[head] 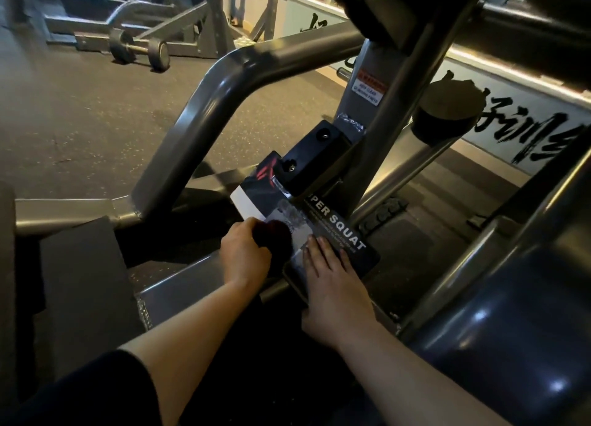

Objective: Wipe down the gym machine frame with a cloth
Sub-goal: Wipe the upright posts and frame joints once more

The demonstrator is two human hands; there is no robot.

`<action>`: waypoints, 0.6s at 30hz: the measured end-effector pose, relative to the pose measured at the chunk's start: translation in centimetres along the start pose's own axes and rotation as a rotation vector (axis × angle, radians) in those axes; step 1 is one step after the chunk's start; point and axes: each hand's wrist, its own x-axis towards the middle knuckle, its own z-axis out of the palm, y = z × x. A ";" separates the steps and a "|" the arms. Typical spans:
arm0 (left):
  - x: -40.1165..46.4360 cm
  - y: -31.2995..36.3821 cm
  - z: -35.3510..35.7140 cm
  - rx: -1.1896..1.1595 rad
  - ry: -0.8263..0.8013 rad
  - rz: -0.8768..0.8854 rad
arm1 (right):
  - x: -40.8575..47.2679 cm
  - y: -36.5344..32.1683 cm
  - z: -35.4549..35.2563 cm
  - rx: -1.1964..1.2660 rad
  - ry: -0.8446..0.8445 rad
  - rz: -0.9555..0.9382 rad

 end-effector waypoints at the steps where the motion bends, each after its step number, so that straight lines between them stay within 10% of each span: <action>1: -0.6 0.0 -0.1 -0.004 -0.018 0.030 | -0.1 -0.1 -0.2 -0.005 -0.003 0.001; 10: 3.2 0.1 -0.4 -0.092 -0.016 -0.226 | -0.6 -0.2 -1.1 0.010 -0.038 -0.002; 18: -1.4 1.4 -0.6 -0.139 0.004 -0.074 | -0.7 0.2 -1.1 0.046 -0.040 -0.035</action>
